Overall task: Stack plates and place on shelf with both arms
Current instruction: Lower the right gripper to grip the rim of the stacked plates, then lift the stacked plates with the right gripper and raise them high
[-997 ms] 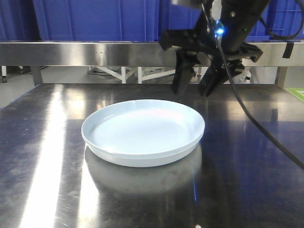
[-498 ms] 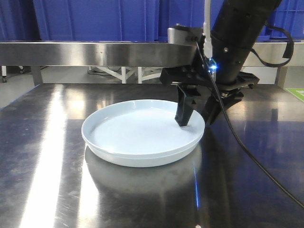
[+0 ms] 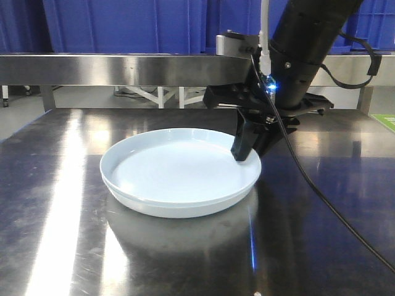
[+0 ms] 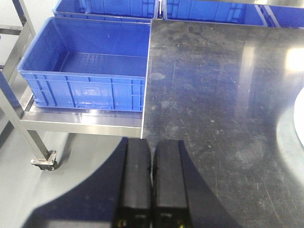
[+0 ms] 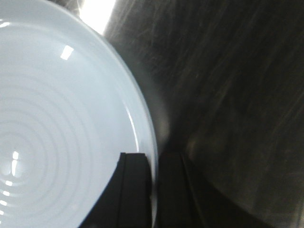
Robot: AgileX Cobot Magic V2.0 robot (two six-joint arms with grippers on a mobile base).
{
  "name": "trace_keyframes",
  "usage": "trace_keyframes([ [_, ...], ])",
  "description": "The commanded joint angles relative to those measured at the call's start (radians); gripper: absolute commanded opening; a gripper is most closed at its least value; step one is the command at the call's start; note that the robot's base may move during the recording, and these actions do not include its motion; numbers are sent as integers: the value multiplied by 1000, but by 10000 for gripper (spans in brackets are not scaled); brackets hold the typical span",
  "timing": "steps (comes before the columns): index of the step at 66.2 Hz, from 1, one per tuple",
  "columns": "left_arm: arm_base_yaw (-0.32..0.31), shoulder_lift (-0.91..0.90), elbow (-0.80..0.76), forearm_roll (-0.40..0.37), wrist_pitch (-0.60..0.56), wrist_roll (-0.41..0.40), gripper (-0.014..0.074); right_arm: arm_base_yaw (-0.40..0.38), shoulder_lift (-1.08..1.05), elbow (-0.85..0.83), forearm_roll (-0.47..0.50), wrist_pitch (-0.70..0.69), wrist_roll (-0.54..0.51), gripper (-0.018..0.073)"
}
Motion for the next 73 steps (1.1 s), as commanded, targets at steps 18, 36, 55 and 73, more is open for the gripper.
trace_keyframes([
  [18, -8, 4, -30, -4, -82, -10, 87, -3, -262, -27, -59, -152, -14, 50],
  [36, -8, 4, -30, -4, -82, -10, 87, -20, -489, 30, -73, -195, -14, 50],
  [55, -8, 4, -30, -4, -82, -10, 87, -146, -772, 285, -73, -288, -14, 50],
  [73, -8, 4, -30, -4, -82, -10, 87, -265, -1100, 559, -70, -305, -14, 50],
])
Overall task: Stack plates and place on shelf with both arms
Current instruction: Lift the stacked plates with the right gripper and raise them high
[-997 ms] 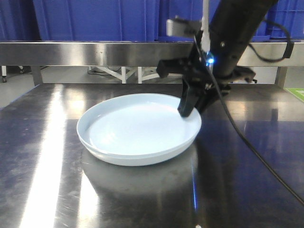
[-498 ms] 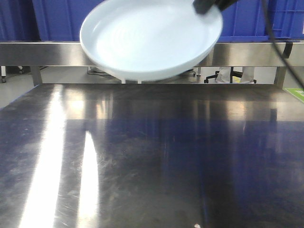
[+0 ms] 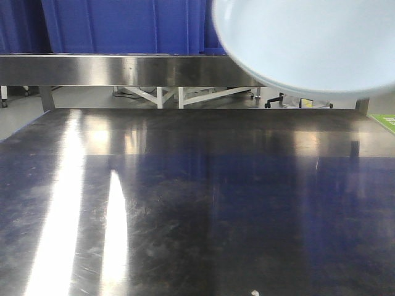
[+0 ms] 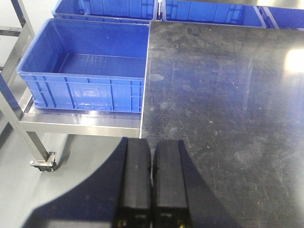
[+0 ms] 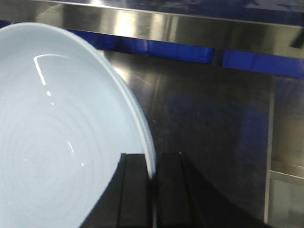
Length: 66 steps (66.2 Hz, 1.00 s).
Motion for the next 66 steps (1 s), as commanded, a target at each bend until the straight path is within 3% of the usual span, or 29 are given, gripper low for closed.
trace_keyframes([
  [1, -8, 4, -30, -4, -80, -10, 87, -44, -132, 59, 9, -89, -6, 50],
  [14, -8, 4, -30, -4, -80, -10, 87, -119, -357, 210, 13, -62, -6, 50],
  [27, -8, 4, -30, -4, -80, -10, 87, -131, -497, 286, 14, -58, -5, 50],
  [66, -8, 4, -30, -4, -80, -10, 87, -131, -516, 289, 14, 14, -5, 50],
])
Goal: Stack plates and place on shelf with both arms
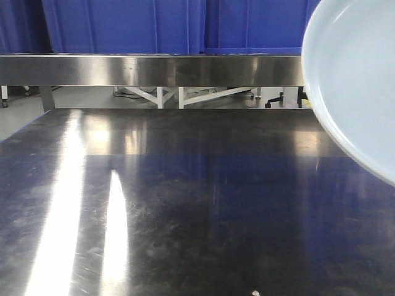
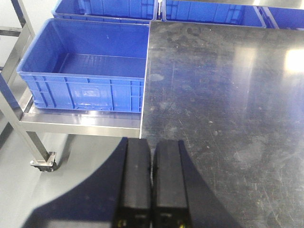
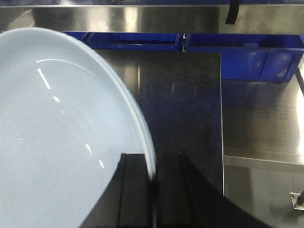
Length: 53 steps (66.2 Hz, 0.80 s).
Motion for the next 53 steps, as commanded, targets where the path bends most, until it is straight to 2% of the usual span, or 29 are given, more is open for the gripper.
trace_keyframes([
  [1, -8, 4, -30, -4, -80, -10, 87, -6, 5, -29, 14, -79, -2, 50],
  [53, -8, 4, -30, -4, -80, -10, 87, -6, 5, -29, 14, -79, -2, 50],
])
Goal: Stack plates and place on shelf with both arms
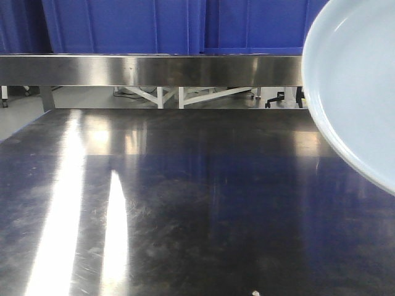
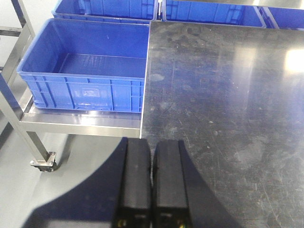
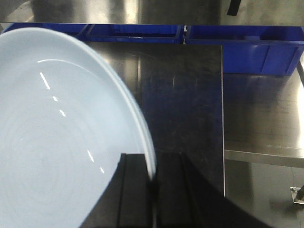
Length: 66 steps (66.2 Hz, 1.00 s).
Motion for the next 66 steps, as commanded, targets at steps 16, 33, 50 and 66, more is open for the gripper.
trace_keyframes([
  [16, -8, 4, -30, -4, -80, -10, 87, -6, 5, -30, 13, -94, -2, 50],
  [33, -8, 4, -30, -4, -80, -10, 87, -6, 5, -30, 13, -94, -2, 50],
  [50, -8, 4, -30, -4, -80, -10, 87, -6, 5, -30, 13, -94, -2, 50],
  [66, -8, 4, -30, -4, -80, -10, 87, -6, 5, -30, 13, -94, -2, 50],
])
